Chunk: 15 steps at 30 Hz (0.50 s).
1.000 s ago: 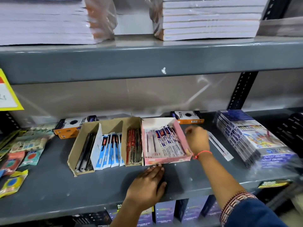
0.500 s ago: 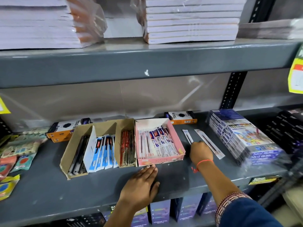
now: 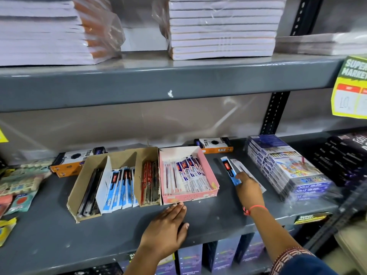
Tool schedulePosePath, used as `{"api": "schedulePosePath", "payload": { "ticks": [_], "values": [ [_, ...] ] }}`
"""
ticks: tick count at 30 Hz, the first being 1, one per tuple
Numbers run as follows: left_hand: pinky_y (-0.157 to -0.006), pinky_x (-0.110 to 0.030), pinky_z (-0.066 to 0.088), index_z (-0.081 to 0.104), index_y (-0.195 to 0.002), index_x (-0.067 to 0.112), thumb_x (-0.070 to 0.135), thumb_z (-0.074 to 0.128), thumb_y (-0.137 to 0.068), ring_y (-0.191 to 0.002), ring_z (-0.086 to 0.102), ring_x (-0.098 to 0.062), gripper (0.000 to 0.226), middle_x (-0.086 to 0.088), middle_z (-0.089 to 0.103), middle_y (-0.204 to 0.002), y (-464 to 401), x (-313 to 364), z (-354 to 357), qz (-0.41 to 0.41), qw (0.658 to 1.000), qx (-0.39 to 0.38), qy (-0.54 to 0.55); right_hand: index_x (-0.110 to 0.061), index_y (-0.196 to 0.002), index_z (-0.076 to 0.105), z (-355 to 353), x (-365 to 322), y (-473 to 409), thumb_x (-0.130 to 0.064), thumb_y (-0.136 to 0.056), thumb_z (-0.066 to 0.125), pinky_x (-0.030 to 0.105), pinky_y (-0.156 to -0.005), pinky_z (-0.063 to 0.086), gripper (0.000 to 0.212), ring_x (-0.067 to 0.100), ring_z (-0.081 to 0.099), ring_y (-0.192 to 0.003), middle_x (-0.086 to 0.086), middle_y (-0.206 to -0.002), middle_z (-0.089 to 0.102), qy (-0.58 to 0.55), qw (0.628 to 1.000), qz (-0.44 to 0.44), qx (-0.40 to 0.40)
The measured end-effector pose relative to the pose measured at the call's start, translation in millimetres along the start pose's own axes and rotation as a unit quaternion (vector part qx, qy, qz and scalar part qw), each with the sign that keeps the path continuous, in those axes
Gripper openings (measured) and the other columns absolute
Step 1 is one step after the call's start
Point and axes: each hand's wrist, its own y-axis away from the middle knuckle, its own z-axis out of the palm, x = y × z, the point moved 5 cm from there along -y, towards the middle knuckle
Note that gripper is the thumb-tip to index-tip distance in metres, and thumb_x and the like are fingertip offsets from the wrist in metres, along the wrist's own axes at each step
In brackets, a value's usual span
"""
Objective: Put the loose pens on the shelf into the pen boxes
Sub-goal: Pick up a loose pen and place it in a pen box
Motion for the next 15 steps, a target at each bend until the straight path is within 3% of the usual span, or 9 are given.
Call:
{"api": "schedulePosePath", "payload": {
  "ticks": [2, 4, 6, 8, 10, 12, 14, 15],
  "values": [
    [-0.109, -0.02, 0.003, 0.014, -0.144, 0.025, 0.045, 0.024, -0.097, -0.14, 0.009, -0.008, 0.052, 0.009, 0.011, -0.154, -0.3, 1.0, -0.8, -0.004, 1.0, -0.007, 0.002, -0.009, -0.107, 0.063, -4.4, 1.9, 1.0, 0.003, -0.087, 0.042, 0.036, -0.067, 0.047, 0.031, 0.033, 0.055, -0.074, 0.026, -0.098, 0.067, -0.106, 0.994, 0.035, 0.021],
    [-0.109, -0.022, 0.013, 0.029, -0.141, 0.022, 0.043, 0.034, -0.095, -0.137, 0.023, -0.01, 0.05, 0.006, 0.025, -0.15, 1.0, 4.7, -7.3, 0.002, 1.0, 0.013, -0.004, -0.007, -0.099, 0.067, -9.2, -1.7, 3.4, 0.005, -0.086, 0.043, 0.031, -0.063, 0.043, 0.03, 0.029, 0.052, -0.069, 0.023, -0.095, 0.069, -0.18, 0.982, 0.048, 0.034],
    [-0.096, -0.019, 0.04, 0.059, -0.12, 0.025, 0.048, 0.054, -0.082, -0.116, 0.052, -0.005, 0.045, 0.008, 0.057, -0.128, 2.4, 8.1, -12.6, 0.021, 0.999, 0.036, -0.034, -0.006, -0.095, 0.069, -12.4, -9.9, 6.2, 0.006, -0.086, 0.045, 0.024, -0.058, 0.042, 0.029, 0.023, 0.051, -0.066, 0.017, -0.095, 0.069, -0.25, 0.966, 0.052, 0.039],
    [-0.079, -0.015, 0.048, 0.07, -0.101, 0.028, 0.054, 0.068, -0.066, -0.097, 0.063, 0.0, 0.044, 0.014, 0.069, -0.106, 2.8, 13.8, -14.9, 0.037, 0.997, 0.02, -0.063, -0.004, -0.095, 0.07, -14.3, -22.3, 11.2, 0.007, -0.087, 0.046, 0.014, -0.056, 0.043, 0.028, 0.018, 0.052, -0.068, 0.011, -0.094, 0.067, -0.315, 0.947, 0.041, 0.038],
    [-0.076, -0.015, 0.05, 0.071, -0.1, 0.027, 0.053, 0.068, -0.064, -0.095, 0.064, 0.0, 0.044, 0.014, 0.07, -0.103, 2.9, 14.1, -14.0, 0.046, 0.996, 0.029, -0.068, -0.003, -0.093, 0.07, -13.1, -34.9, 18.1, 0.008, -0.088, 0.046, 0.019, -0.066, 0.044, 0.027, 0.018, 0.053, -0.074, 0.009, -0.092, 0.067, -0.37, 0.928, 0.032, 0.027],
    [-0.078, -0.019, 0.051, 0.069, -0.104, 0.025, 0.049, 0.064, -0.07, -0.098, 0.063, -0.003, 0.042, 0.011, 0.07, -0.108, 4.2, 13.0, -16.3, 0.036, 0.998, 0.022, -0.052, -0.001, -0.092, 0.07, -10.2, -45.8, 26.4, 0.009, -0.089, 0.048, 0.022, -0.065, 0.043, 0.024, 0.017, 0.053, -0.072, 0.009, -0.088, 0.067, -0.424, 0.905, 0.03, 0.005],
    [-0.094, -0.024, 0.043, 0.059, -0.12, 0.023, 0.047, 0.052, -0.083, -0.116, 0.053, -0.008, 0.045, 0.006, 0.058, -0.127, 3.6, 9.3, -17.5, 0.012, 0.999, 0.02, -0.047, -0.002, -0.086, 0.068, -10.2, -57.3, 35.8, 0.012, -0.087, 0.05, 0.021, -0.061, 0.043, 0.022, 0.014, 0.054, -0.066, 0.008, -0.079, 0.066, -0.482, 0.876, 0.023, -0.016],
    [-0.105, -0.028, 0.032, 0.047, -0.132, 0.021, 0.045, 0.042, -0.09, -0.128, 0.041, -0.012, 0.048, 0.004, 0.045, -0.139, 1.7, 7.4, -13.3, 0.005, 1.0, 0.005, -0.024, -0.007, -0.081, 0.065, -11.5, -62.6, 40.7, 0.014, -0.086, 0.051, 0.021, -0.062, 0.045, 0.025, 0.014, 0.055, -0.065, 0.008, -0.075, 0.065, -0.511, 0.859, 0.018, -0.022]
  ]
}}
